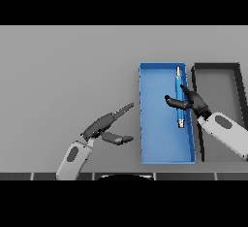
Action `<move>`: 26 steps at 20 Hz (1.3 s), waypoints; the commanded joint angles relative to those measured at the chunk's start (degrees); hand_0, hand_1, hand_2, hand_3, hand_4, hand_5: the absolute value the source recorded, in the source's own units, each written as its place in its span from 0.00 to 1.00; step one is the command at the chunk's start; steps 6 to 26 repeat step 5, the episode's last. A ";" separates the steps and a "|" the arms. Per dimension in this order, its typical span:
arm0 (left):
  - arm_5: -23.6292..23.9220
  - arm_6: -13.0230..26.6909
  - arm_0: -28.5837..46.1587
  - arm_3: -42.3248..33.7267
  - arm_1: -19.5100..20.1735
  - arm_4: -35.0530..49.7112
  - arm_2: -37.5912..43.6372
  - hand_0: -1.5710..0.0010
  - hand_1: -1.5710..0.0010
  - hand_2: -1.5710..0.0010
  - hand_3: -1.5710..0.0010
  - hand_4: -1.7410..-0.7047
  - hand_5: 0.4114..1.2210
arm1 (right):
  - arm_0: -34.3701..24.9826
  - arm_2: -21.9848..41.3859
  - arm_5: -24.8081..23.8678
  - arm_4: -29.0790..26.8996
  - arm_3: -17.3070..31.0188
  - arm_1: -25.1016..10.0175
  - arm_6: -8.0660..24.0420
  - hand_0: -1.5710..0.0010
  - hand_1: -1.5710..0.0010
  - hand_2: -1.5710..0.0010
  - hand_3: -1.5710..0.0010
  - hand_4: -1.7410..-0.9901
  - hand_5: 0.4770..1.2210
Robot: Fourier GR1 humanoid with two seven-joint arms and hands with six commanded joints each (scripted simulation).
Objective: Pick up the blue pipe and place it into the blue bin.
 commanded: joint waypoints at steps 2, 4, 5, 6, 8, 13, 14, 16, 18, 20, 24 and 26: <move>-0.01 0.56 0.19 -0.52 -0.46 0.16 -0.39 1.00 1.00 1.00 1.00 0.83 0.02 | -0.47 0.48 -0.26 -0.32 -0.12 -0.11 0.34 1.00 1.00 1.00 1.00 0.96 0.24; 0.30 2.17 -0.90 -0.18 -1.29 -0.02 -0.53 1.00 1.00 1.00 1.00 0.83 0.02 | -1.25 0.95 0.20 -0.43 -0.08 -0.17 0.18 1.00 1.00 1.00 1.00 0.96 0.23; 0.64 2.16 -1.23 0.30 -1.39 -0.58 -0.56 1.00 1.00 1.00 1.00 0.83 0.02 | -1.10 0.88 0.11 -0.74 0.06 0.32 0.01 1.00 1.00 1.00 1.00 0.96 0.22; 0.64 2.16 -1.23 0.30 -1.39 -0.58 -0.56 1.00 1.00 1.00 1.00 0.83 0.02 | -1.10 0.88 0.11 -0.74 0.06 0.32 0.01 1.00 1.00 1.00 1.00 0.96 0.22; 0.64 2.16 -1.23 0.30 -1.39 -0.58 -0.56 1.00 1.00 1.00 1.00 0.83 0.02 | -1.10 0.88 0.11 -0.74 0.06 0.32 0.01 1.00 1.00 1.00 1.00 0.96 0.22; 0.64 2.16 -1.23 0.30 -1.39 -0.58 -0.56 1.00 1.00 1.00 1.00 0.83 0.02 | -1.10 0.88 0.11 -0.74 0.06 0.32 0.01 1.00 1.00 1.00 1.00 0.96 0.22; 0.64 2.16 -1.23 0.30 -1.39 -0.58 -0.56 1.00 1.00 1.00 1.00 0.83 0.02 | -1.10 0.88 0.11 -0.74 0.06 0.32 0.01 1.00 1.00 1.00 1.00 0.96 0.22; 0.64 2.16 -1.23 0.30 -1.39 -0.58 -0.56 1.00 1.00 1.00 1.00 0.83 0.02 | -1.10 0.88 0.11 -0.74 0.06 0.32 0.01 1.00 1.00 1.00 1.00 0.96 0.22; 0.64 2.16 -1.23 0.30 -1.39 -0.58 -0.56 1.00 1.00 1.00 1.00 0.83 0.02 | -1.10 0.88 0.11 -0.74 0.06 0.32 0.01 1.00 1.00 1.00 1.00 0.96 0.22; 0.64 2.16 -1.23 0.30 -1.39 -0.58 -0.56 1.00 1.00 1.00 1.00 0.83 0.02 | -1.10 0.88 0.11 -0.74 0.06 0.32 0.01 1.00 1.00 1.00 1.00 0.96 0.22; 0.64 2.16 -1.23 0.30 -1.39 -0.58 -0.56 1.00 1.00 1.00 1.00 0.83 0.02 | -1.10 0.88 0.11 -0.74 0.06 0.32 0.01 1.00 1.00 1.00 1.00 0.96 0.22; 0.64 2.16 -1.23 0.30 -1.39 -0.58 -0.56 1.00 1.00 1.00 1.00 0.83 0.02 | -1.10 0.88 0.11 -0.74 0.06 0.32 0.01 1.00 1.00 1.00 1.00 0.96 0.22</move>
